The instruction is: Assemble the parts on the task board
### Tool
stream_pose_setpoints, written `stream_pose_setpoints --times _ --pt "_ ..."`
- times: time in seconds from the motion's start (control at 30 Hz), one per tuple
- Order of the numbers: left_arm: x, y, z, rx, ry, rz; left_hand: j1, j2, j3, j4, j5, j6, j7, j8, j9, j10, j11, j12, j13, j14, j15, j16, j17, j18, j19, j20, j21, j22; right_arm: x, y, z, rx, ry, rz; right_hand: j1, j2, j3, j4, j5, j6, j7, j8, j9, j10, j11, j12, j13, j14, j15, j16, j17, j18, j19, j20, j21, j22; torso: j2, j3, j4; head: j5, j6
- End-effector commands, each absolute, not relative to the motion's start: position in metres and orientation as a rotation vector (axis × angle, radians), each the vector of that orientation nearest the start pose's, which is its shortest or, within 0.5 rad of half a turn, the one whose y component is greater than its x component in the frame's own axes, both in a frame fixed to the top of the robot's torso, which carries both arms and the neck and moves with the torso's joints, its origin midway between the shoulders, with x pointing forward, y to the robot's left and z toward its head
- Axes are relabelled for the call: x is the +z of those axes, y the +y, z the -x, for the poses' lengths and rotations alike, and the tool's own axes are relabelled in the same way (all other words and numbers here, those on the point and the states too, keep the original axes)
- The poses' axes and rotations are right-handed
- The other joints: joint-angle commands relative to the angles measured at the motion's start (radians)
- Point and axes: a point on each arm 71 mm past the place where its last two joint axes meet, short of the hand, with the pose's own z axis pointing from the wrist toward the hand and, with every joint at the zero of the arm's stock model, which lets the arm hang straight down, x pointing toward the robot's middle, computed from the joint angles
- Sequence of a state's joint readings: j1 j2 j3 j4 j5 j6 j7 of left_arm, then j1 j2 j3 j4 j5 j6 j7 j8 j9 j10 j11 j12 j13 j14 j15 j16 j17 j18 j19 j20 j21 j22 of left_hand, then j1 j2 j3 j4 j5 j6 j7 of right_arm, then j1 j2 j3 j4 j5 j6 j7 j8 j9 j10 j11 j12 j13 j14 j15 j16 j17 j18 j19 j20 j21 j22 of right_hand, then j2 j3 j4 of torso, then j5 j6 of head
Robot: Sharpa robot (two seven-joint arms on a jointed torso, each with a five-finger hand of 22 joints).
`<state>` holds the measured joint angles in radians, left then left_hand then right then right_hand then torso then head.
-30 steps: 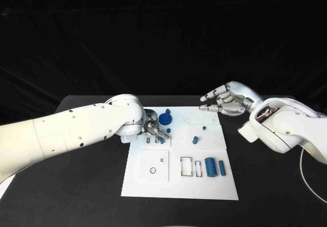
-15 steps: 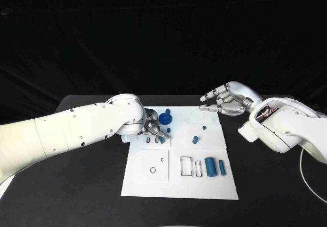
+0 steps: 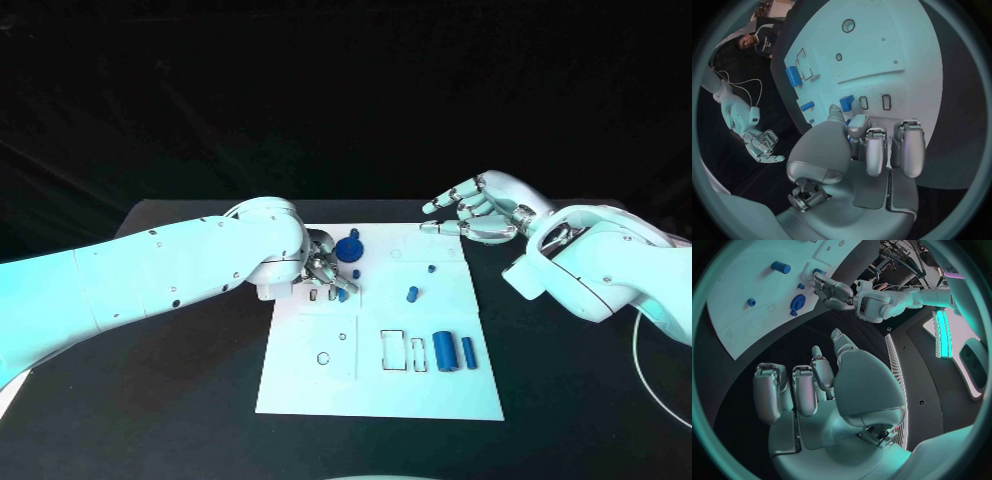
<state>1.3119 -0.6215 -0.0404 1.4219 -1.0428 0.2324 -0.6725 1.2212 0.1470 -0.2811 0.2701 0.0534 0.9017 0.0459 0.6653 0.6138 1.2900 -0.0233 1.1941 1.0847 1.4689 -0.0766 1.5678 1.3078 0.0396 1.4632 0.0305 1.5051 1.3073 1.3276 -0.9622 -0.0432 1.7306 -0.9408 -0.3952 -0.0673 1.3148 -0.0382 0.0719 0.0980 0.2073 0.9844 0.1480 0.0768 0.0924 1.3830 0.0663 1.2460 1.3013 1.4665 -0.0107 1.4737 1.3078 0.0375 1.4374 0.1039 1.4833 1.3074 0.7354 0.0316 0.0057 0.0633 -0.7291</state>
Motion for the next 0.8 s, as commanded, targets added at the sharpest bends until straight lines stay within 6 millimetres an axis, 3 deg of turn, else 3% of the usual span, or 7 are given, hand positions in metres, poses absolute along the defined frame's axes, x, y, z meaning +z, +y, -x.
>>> stream_pose_setpoints --times 0.03,0.53,0.8 --pt "-0.1847 0.1378 -0.5035 -0.337 2.383 0.057 0.011 -0.003 0.000 -0.003 -0.005 -0.005 -0.001 0.006 0.001 0.006 -0.001 0.006 0.001 0.102 -0.007 0.003 0.263 -0.017 0.068 -0.006 0.003 0.152 -0.1140 -0.2021 -0.4643 0.979 1.629 -0.261 0.002 0.008 -0.007 0.000 0.004 0.008 -0.001 0.007 0.001 0.000 -0.006 0.000 0.000 0.063 0.000 -0.005 0.064 0.007 -0.005 -0.003 -0.004 0.083 0.000 0.0001 -0.0001 0.000 -0.001" --pt "-0.1853 0.1372 -0.5027 -0.333 2.396 0.042 0.043 -0.005 0.011 -0.022 -0.004 -0.007 -0.001 0.008 0.011 0.006 0.000 0.007 0.002 0.102 -0.007 0.003 0.263 -0.017 0.068 -0.006 0.004 0.153 -0.1143 -0.2014 -0.4642 0.982 1.631 -0.261 0.002 0.008 -0.007 0.000 0.004 0.008 -0.001 0.007 0.001 0.000 -0.006 0.000 0.000 0.063 0.000 -0.005 0.064 0.007 -0.005 -0.003 -0.004 0.083 0.000 0.0002 0.0003 0.000 -0.004" --pt "-0.1854 0.1341 -0.5032 -0.336 2.393 0.041 0.101 0.008 0.045 -0.063 -0.004 -0.010 -0.003 0.006 0.021 0.008 -0.003 0.009 0.005 0.102 -0.008 0.003 0.263 -0.017 0.069 -0.006 0.006 0.157 -0.1146 -0.2015 -0.4647 0.981 1.633 -0.261 0.002 0.010 -0.008 0.002 0.005 0.009 -0.001 0.007 0.001 0.001 -0.006 0.002 0.002 0.063 0.000 -0.004 0.066 0.007 -0.004 -0.003 -0.003 0.084 0.000 0.0001 -0.0002 0.000 -0.006"
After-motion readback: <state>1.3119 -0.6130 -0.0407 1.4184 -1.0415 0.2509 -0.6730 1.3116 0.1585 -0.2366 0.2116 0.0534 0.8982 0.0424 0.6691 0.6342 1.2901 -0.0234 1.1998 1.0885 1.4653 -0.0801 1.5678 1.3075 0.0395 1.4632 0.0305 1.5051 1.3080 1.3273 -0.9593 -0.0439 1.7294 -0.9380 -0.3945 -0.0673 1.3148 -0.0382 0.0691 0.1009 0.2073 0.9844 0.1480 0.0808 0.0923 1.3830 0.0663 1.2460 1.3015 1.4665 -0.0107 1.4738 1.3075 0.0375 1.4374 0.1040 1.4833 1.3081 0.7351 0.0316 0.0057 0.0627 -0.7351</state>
